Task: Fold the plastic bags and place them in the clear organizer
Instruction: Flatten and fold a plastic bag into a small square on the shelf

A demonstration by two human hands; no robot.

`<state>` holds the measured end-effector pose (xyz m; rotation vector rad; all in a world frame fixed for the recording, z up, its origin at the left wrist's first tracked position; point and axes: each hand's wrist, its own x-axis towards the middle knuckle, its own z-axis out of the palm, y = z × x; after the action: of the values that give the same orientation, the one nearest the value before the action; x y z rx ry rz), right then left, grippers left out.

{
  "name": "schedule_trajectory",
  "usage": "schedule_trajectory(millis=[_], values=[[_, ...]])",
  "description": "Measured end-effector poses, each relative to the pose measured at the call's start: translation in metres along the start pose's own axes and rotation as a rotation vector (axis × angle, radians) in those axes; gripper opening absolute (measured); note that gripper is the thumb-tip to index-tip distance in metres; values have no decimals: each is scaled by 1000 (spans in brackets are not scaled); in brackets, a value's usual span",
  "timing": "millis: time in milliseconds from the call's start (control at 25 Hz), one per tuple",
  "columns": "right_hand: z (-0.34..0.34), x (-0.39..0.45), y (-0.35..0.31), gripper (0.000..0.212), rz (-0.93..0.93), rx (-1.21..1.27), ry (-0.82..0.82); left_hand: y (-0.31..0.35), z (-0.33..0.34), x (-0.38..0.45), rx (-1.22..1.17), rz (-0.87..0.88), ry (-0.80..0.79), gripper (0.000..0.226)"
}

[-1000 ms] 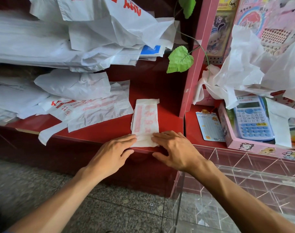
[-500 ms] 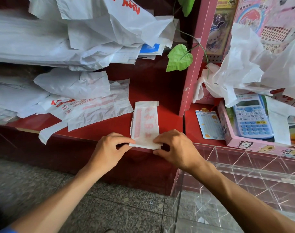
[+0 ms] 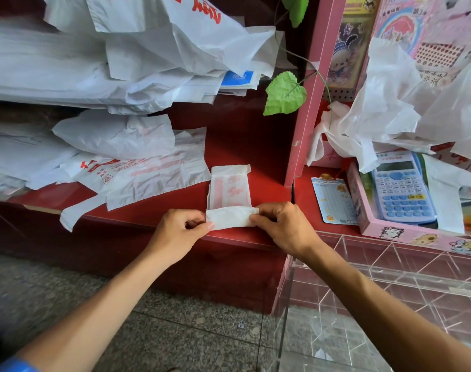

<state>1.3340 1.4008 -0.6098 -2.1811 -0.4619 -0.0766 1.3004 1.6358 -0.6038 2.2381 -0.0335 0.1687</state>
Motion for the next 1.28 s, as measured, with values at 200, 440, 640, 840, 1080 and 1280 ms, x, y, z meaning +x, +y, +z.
schedule_trajectory(millis=[200, 440, 640, 840, 1080, 1280], values=[[6, 4, -4, 39, 81, -43, 102, -1, 8, 6, 132, -51, 13, 34], [7, 13, -9, 48, 187, -161, 69, 5, 16, 6, 346, -71, 61, 36], [3, 14, -10, 42, 218, -194, -30, 2, 15, 3, 311, -47, 76, 35], [9, 16, -12, 37, 212, -230, 35, 2, 19, 6, 433, -52, 141, 40], [14, 16, -17, 21, 266, -259, 79, 6, 19, 7, 518, -68, 121, 42], [17, 12, -18, 16, 245, -360, 107, 11, 22, 8, 699, -63, 115, 42]])
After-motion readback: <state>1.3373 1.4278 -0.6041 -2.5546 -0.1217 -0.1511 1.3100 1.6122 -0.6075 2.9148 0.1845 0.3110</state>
